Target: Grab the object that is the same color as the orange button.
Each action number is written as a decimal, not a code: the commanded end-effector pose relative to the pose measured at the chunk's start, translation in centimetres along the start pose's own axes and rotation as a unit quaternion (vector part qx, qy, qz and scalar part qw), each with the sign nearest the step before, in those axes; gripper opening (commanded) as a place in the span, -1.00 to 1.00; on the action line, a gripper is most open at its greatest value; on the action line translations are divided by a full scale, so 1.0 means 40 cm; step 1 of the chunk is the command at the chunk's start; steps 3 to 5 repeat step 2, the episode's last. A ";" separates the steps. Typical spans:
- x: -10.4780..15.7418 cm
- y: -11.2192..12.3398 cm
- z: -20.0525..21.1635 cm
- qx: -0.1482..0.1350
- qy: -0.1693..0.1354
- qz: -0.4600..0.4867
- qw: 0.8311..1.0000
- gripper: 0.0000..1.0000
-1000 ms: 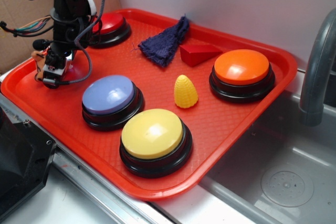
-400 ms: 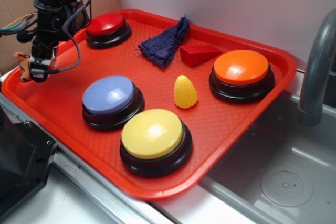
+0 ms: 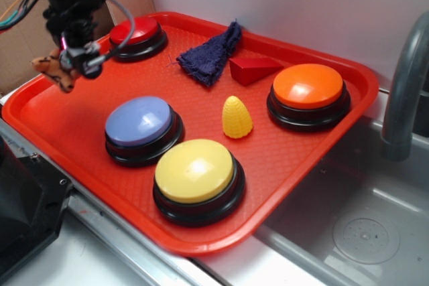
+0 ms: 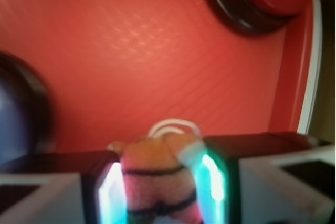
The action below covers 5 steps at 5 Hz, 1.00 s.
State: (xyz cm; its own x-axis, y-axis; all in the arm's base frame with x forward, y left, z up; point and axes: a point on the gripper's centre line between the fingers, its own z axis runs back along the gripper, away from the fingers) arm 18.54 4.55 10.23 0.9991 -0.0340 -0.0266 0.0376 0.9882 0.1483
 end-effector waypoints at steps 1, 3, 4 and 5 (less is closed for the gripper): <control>0.037 -0.053 0.199 -0.069 -0.042 0.107 0.991 -1.00; 0.022 -0.032 0.233 -0.084 -0.056 0.137 0.985 -1.00; 0.022 -0.032 0.233 -0.084 -0.056 0.137 0.985 -1.00; 0.022 -0.032 0.233 -0.084 -0.056 0.137 0.985 -1.00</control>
